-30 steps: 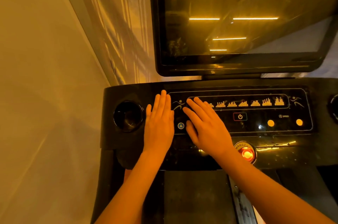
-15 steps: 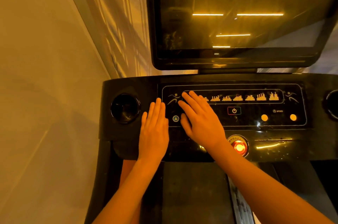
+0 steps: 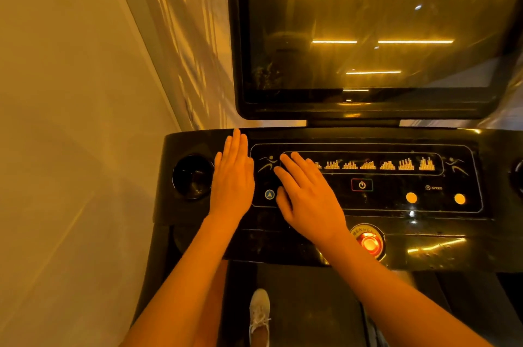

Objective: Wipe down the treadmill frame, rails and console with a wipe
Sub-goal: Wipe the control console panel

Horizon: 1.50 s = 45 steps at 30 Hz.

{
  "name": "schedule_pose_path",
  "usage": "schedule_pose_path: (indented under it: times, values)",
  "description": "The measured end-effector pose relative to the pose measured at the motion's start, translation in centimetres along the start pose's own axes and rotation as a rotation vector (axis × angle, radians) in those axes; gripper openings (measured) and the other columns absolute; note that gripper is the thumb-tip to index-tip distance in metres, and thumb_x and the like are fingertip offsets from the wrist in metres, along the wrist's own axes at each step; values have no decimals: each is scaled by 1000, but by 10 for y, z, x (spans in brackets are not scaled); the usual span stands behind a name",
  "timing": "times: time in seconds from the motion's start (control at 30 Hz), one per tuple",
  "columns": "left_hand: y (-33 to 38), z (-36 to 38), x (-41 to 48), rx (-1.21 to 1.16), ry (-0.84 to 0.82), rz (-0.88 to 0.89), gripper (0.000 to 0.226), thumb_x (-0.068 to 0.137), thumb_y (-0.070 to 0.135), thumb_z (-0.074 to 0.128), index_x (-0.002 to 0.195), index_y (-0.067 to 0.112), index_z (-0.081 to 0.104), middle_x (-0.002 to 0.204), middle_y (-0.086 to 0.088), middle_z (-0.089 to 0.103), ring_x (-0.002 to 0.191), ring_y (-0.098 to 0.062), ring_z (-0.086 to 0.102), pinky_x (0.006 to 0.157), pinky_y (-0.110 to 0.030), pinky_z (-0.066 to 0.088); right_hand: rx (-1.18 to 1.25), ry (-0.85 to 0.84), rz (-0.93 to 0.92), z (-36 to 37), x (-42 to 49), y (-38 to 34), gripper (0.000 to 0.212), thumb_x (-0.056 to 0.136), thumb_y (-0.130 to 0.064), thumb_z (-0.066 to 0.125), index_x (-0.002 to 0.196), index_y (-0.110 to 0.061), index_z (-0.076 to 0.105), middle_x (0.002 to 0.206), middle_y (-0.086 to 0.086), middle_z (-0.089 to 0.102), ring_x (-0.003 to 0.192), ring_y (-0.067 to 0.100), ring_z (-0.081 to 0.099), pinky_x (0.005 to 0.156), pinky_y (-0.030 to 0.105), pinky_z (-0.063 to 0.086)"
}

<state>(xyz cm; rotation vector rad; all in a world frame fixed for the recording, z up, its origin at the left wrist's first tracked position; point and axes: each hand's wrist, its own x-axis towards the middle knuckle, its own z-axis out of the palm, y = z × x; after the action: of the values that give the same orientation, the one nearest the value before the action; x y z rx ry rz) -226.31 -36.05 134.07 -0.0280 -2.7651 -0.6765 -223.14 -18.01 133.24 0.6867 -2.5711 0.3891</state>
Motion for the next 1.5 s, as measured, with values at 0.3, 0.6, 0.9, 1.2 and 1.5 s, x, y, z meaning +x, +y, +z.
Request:
schedule_pose_path:
  times: [0.3, 0.6, 0.9, 1.2, 1.5]
  values:
    - [-1, 18, -54, -4, -4, 72, 54, 108, 31, 21, 159, 20, 7, 168, 3, -1, 155, -12, -8, 123, -36, 1, 35, -6, 0, -3, -1, 1, 43, 103, -28, 49, 142, -12, 56, 155, 12, 47, 150, 29, 34, 124, 46, 27]
    - [-12, 31, -113, 13, -7, 78, 57, 109, 44, 7, 160, 18, 13, 169, 0, 6, 155, -9, -7, 123, -41, 5, 101, -13, 3, -5, 0, 4, 43, 101, -26, 51, 141, -11, 58, 155, 11, 47, 150, 29, 34, 124, 48, 28]
    - [-13, 27, -91, 36, 8, 57, 53, 109, 32, 20, 159, 16, 11, 167, -2, 4, 155, -18, 1, 124, -39, 9, 50, -22, 1, -6, 0, -1, 44, 101, -27, 47, 141, -9, 58, 155, 13, 47, 150, 31, 34, 124, 48, 27]
    - [5, 27, -92, 43, -11, -30, 56, 106, 38, 12, 157, 20, -3, 166, 2, -9, 153, -14, -10, 122, -35, -5, 36, -19, 8, -7, 0, -3, 44, 101, -26, 50, 140, -9, 58, 155, 14, 47, 149, 32, 35, 124, 50, 27]
    - [-41, 25, -141, 17, -20, -134, 63, 105, 48, 6, 160, 18, -5, 169, 2, -14, 154, -10, -18, 126, -40, -2, 13, 6, 6, -5, 0, -4, 43, 100, -24, 54, 139, -6, 58, 153, 17, 49, 148, 35, 37, 123, 51, 28]
